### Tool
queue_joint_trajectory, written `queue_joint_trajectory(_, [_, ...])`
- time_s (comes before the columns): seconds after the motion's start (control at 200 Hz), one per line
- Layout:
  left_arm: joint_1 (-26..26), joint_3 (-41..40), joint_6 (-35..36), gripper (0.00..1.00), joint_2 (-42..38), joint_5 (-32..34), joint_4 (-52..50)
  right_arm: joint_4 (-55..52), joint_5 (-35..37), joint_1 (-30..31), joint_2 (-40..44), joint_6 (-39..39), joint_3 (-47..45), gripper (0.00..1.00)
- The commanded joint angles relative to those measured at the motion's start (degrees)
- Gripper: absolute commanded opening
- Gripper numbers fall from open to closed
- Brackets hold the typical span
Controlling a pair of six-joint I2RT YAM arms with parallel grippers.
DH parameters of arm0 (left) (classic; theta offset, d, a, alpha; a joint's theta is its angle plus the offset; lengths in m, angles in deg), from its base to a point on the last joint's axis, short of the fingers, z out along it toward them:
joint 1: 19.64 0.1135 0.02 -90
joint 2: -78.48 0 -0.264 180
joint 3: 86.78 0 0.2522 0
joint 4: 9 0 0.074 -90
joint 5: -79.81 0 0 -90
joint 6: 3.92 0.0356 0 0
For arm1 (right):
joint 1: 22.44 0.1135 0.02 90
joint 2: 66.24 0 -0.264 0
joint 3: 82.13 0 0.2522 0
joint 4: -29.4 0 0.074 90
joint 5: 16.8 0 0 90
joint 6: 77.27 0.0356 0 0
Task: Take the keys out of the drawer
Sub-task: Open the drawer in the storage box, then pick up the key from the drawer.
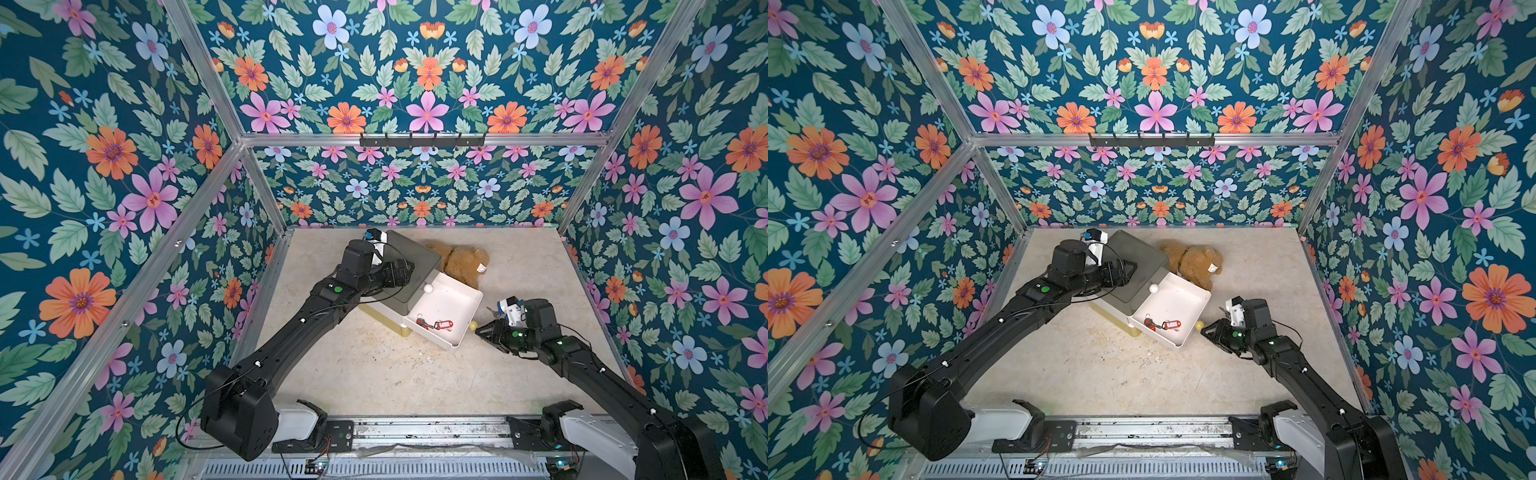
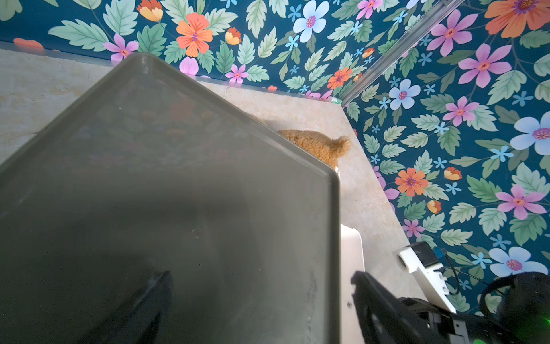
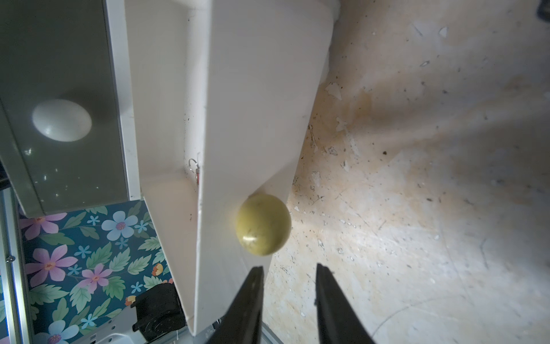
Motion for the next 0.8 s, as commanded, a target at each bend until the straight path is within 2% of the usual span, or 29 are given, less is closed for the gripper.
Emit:
queue_joint_trajectory(0.0, [0.07, -0.27, -1.5, 0.99, 0.79, -0.85, -8.55, -2.29, 1.59, 0.07, 1.58, -1.89, 2.24, 0.43])
queue_joint_trajectory(0.14, [0.08, -0.05, -1.32, 0.99, 0.58, -0.62, -8.08, -11.7, 6.48, 0.07, 5.51, -4.46, 8.53, 0.48])
queue_joint_trajectory(0.235, [0.07, -0.02, -1.23, 0.99, -0.78, 0.68, -6.44, -15.77, 7.3, 0.08, 4.61, -5.88, 13.88, 0.48])
queue_joint_trajectory(0.365, [0.12, -0.82, -1.19, 0.99, -4.76, 2.76, -0.71, -19.44, 6.08, 1.13, -2.24, -7.89, 21.82, 0.49])
queue_joint_trajectory(0.57, [0.07, -0.71, -0.88, 0.99, -9.58, 3.8, 1.95, -28.88, 15.58, 9.88, -16.33, -13.63, 36.73, 0.5])
queue_joint_trajectory(0.795, [0.07, -2.17, -1.98, 0.99, -13.09, 4.37, -0.37, -32.69, 16.88, 13.98, -24.85, -14.56, 42.06, 0.43])
